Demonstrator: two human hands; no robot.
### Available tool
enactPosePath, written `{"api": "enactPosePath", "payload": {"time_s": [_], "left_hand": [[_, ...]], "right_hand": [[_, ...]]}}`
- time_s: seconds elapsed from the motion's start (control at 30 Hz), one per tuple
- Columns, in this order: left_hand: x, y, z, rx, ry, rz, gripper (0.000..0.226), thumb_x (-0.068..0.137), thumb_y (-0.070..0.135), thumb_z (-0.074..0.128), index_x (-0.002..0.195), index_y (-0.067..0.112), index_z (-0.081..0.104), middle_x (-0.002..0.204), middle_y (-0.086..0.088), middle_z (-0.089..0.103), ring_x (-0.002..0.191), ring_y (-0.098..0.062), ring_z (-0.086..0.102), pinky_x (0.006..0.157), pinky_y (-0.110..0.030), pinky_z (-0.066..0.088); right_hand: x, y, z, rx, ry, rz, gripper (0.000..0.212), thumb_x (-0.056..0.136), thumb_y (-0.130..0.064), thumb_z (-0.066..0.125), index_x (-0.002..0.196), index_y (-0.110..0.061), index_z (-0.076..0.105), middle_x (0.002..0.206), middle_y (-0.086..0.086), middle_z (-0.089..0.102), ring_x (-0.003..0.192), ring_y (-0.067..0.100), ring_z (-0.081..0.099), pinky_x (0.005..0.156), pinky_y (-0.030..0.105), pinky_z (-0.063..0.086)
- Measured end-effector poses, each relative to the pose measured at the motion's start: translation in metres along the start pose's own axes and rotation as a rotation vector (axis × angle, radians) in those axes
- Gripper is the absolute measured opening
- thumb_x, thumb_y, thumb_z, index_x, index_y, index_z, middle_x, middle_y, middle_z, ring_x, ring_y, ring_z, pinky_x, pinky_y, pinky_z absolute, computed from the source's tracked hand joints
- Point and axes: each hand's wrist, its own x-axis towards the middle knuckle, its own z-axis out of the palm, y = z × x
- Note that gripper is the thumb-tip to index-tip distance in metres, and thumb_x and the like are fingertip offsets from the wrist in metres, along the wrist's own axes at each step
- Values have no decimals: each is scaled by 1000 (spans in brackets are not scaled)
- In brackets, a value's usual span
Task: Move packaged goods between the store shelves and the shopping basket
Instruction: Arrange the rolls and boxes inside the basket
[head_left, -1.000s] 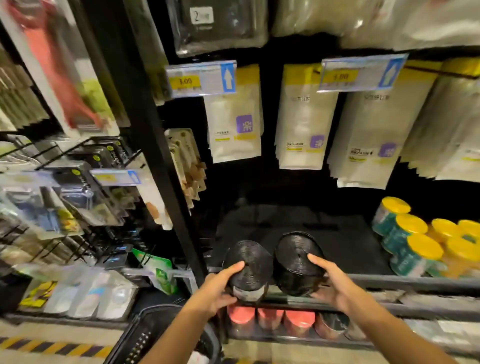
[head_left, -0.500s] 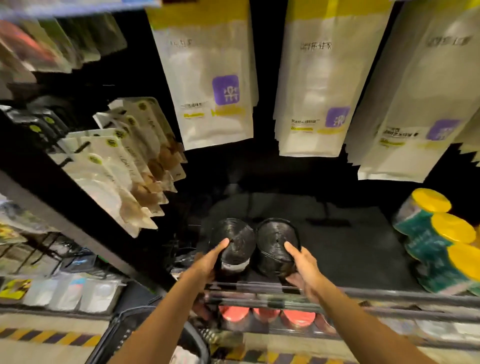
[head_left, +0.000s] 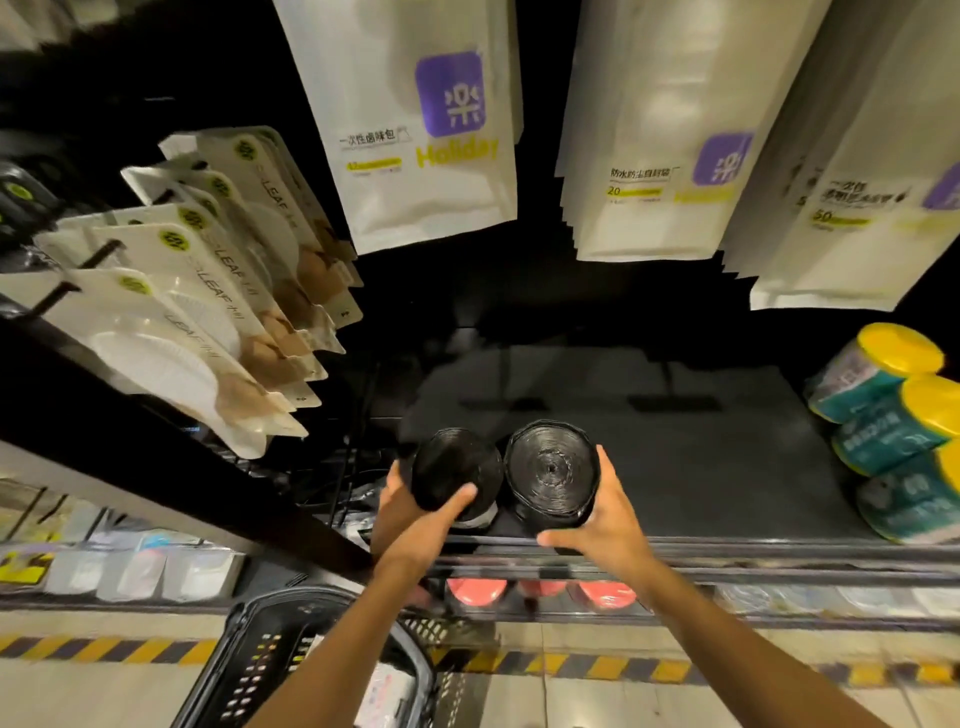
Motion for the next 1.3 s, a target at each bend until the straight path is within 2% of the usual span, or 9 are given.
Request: {"api": "enactPosePath", "payload": {"time_s": [0.13, 0.23, 0.3, 0.5, 0.63, 0.73, 0.87, 1.03, 1.3], "left_hand": [[0, -14, 16, -62, -285, 82, 128, 45, 88, 64, 148, 32, 15, 148, 16, 34, 140, -5, 25, 113, -18, 12], [-13, 1, 8, -118, -172, 112, 85, 73, 41, 79, 138, 30, 25, 129, 13, 42, 121, -9, 44, 99, -11, 30], [-21, 9, 5, -85, -155, 150, 81, 80, 25, 75, 141, 20, 23, 127, 9, 35, 125, -10, 38, 99, -15, 27], [-30, 13, 2, -174, -57, 56, 97, 68, 25, 84, 145, 22, 25, 129, 2, 50, 113, -10, 49, 94, -23, 38], [-38, 18, -4, 63, 11, 109, 119, 67, 52, 78, 151, 18, 1, 157, -1, 11, 143, -18, 17, 112, -31, 25], [-51, 23, -13, 205, 75, 166, 95, 82, 49, 66, 150, 18, 8, 158, -1, 8, 145, -13, 10, 111, -29, 28], [-85, 31, -23, 362, 182, 200, 69, 89, 50, 55, 145, 21, 27, 141, -3, 46, 129, -21, 43, 100, -34, 42], [-150, 17, -13, 379, 189, 88, 58, 91, 53, 48, 140, 25, 36, 134, -2, 52, 116, -21, 55, 92, -33, 46], [-248, -43, 8, 251, 274, -218, 45, 90, 49, 48, 127, 22, 49, 127, -2, 57, 118, -22, 53, 94, -33, 43]], "right_hand": [[-6, -3, 6, 35, 149, -65, 104, 54, -16, 90, 140, -23, 32, 114, -14, 51, 109, 6, 46, 93, 22, 38], [-7, -4, 9, 67, 156, -13, 97, 58, -13, 88, 138, -23, 35, 106, -11, 54, 103, 9, 49, 87, 21, 39], [-5, -2, 11, 62, 159, 10, 95, 58, -14, 88, 136, -22, 36, 105, -10, 55, 101, 10, 51, 86, 21, 40], [-4, -6, 8, -29, 127, 41, 101, 57, -21, 89, 139, -20, 30, 121, 1, 58, 116, 22, 53, 97, 30, 41], [-15, -10, -1, -95, 71, -26, 123, 56, -34, 89, 150, -19, 12, 148, 1, 35, 135, 21, 36, 109, 35, 32], [-21, -21, -14, -286, 70, -158, 101, 76, -47, 72, 151, -17, 11, 157, 0, 16, 143, 17, 19, 115, 34, 25], [-31, -41, -29, -613, 37, -419, 62, 95, -44, 47, 147, -17, 27, 158, 1, 14, 147, 19, 3, 118, 30, 2], [-62, -59, -28, -636, -279, -591, 46, 96, -39, 46, 137, -19, 42, 139, 0, 47, 129, 19, 44, 102, 31, 35], [-124, -52, 21, -798, -681, -811, 38, 94, -42, 46, 129, -25, 49, 133, -3, 53, 121, 17, 51, 98, 31, 42]]}}
